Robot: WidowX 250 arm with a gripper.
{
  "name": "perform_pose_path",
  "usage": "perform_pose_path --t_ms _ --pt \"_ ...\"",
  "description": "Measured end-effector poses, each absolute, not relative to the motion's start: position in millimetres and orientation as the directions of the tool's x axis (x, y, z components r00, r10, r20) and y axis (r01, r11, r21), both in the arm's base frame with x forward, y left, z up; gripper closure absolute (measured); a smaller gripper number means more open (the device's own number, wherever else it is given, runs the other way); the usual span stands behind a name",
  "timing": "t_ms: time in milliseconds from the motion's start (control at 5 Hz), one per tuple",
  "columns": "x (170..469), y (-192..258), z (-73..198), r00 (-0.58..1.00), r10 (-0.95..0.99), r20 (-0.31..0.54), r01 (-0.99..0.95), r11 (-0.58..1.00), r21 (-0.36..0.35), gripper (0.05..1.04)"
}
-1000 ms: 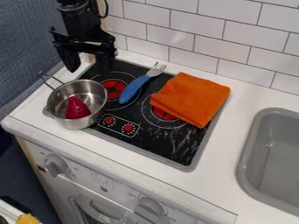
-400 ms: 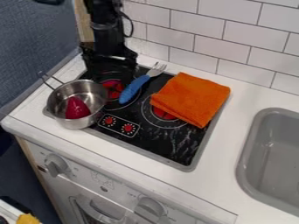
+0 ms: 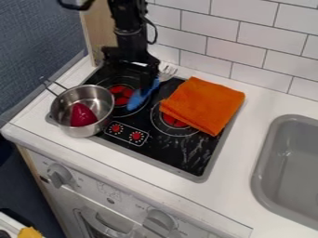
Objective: Placed blue fork below the right burner
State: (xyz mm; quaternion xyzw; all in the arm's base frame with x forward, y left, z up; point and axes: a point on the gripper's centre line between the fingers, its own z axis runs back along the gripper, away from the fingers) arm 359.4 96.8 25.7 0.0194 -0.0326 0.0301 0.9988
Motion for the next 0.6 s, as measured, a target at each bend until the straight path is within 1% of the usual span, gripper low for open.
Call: perform_pose_path --t_ms 200,400,600 --pt "360 86 19 0.998 0.033 0.049 -0.035 0.998 0.050 0.085" --pt "358 87 24 0.997 0.049 0.057 -0.052 0.997 0.062 0.085" --pt "359 87 29 0.996 0.055 0.066 -0.059 0.997 0.059 0.115"
